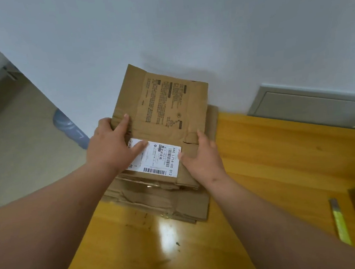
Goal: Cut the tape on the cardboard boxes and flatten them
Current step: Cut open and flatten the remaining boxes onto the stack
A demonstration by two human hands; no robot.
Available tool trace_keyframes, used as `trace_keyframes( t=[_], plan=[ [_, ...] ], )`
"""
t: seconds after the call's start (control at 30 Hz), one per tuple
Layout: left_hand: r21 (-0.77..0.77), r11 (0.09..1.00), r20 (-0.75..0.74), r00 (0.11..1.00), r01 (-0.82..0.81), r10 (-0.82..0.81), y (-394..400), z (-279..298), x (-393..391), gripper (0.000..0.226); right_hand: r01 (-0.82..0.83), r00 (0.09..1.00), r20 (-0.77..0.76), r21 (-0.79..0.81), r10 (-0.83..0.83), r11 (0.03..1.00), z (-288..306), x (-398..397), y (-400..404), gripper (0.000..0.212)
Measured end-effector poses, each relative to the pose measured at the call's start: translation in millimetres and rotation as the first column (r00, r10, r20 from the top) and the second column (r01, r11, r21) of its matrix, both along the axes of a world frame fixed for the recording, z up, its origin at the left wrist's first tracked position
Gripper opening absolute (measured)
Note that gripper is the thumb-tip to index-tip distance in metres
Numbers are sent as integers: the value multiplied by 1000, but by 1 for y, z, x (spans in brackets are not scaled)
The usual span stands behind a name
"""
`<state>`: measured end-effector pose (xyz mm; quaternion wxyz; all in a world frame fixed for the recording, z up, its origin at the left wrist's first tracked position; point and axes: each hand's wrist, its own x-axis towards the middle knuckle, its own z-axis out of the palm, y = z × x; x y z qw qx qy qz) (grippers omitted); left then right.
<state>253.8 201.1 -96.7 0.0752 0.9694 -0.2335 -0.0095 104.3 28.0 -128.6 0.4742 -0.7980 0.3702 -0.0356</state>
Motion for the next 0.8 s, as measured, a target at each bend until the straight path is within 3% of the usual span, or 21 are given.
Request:
trace_keyframes(
  t=[0.1, 0.17, 0.3, 0.37, 0.47, 0.6, 0.8],
  plan=[
    [169, 986, -45, 999, 1, 7, 3, -18, 26, 85, -109, 978, -195, -173, 75, 979, -11, 21, 12, 85],
    [279, 959, -129, 991, 57, -22, 5, -35, 33, 74, -210, 941, -327, -350, 90, 913, -20, 27, 20, 75],
    [312, 902, -222, 946, 298, -236, 7, -64, 29, 60, -291, 931, -352, -557, 96, 778, -35, 31, 28, 62],
    [326, 870, -192, 927, 369, -322, 3, -71, 28, 62, -376, 920, -325, -568, 221, 732, -42, 33, 29, 63],
    [375, 824, -264, 901, 425, -344, -4, -75, 27, 72, -529, 842, -418, -511, 342, 677, -53, 36, 32, 82],
    [438, 774, -351, 880, 457, -321, -4, -79, 22, 105, -594, 787, -509, -468, 350, 655, -68, 37, 31, 98],
    [505, 732, -400, 875, 458, -271, -14, -79, 16, 102, -639, 737, -567, -404, 369, 655, -82, 38, 26, 99]
  ],
)
